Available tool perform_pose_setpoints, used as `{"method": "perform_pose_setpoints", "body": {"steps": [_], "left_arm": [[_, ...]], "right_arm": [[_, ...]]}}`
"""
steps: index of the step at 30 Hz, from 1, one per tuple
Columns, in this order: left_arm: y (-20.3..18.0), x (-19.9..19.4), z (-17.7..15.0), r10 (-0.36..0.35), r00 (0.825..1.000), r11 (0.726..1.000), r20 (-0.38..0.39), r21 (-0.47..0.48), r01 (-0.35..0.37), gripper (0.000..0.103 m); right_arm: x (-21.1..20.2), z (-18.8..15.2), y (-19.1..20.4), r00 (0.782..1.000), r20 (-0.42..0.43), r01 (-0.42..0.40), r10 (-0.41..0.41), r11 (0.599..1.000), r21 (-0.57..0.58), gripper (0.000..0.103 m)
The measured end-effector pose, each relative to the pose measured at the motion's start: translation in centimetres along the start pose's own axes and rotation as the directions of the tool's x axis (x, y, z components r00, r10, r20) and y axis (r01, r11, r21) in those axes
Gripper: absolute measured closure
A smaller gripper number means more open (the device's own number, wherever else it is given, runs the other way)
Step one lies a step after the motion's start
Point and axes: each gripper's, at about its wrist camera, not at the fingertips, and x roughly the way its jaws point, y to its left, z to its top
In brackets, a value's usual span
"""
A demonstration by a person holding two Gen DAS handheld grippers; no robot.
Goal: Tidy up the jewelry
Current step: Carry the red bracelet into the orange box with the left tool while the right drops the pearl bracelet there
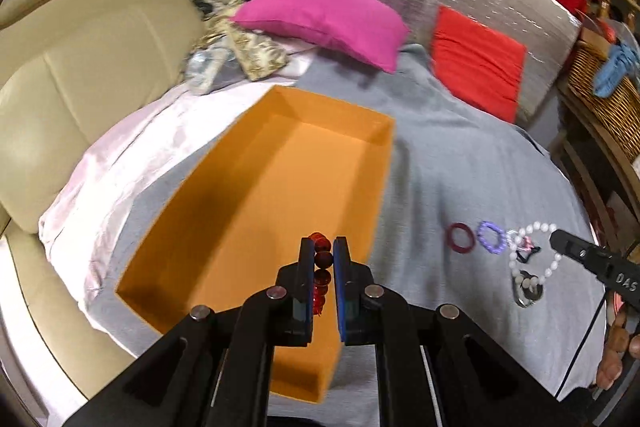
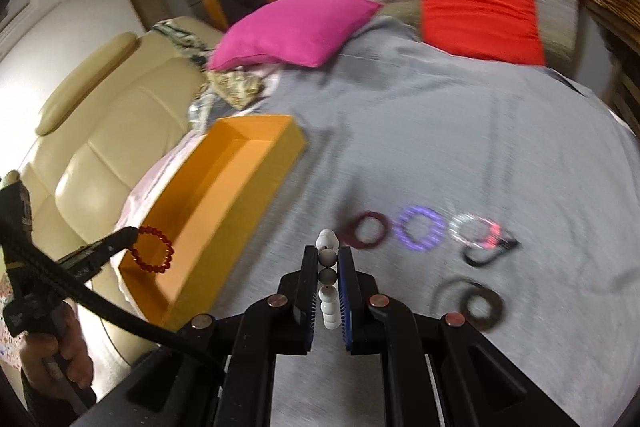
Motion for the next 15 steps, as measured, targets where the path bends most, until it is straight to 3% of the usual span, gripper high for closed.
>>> {"method": "perform_pose_setpoints", "body": {"steps": [9, 15], "left_arm": [[3.7, 2.0, -0.3, 0.063, 0.997, 0.996, -0.033, -0.063, -0.065, 0.094], [5.1, 3.2, -0.4, 0.08, 0.995, 0.993, -0.055, -0.085, -0.084, 0.094]], "right_arm": [[3.7, 3.5, 7.4, 0.996, -0.026, -0.092, 0.09, 0.992, -0.092, 0.093], [7.4, 5.1, 11.9, 0.992, -0.064, -0.114, 0.106, 0.983, -0.146, 0.093]]}}
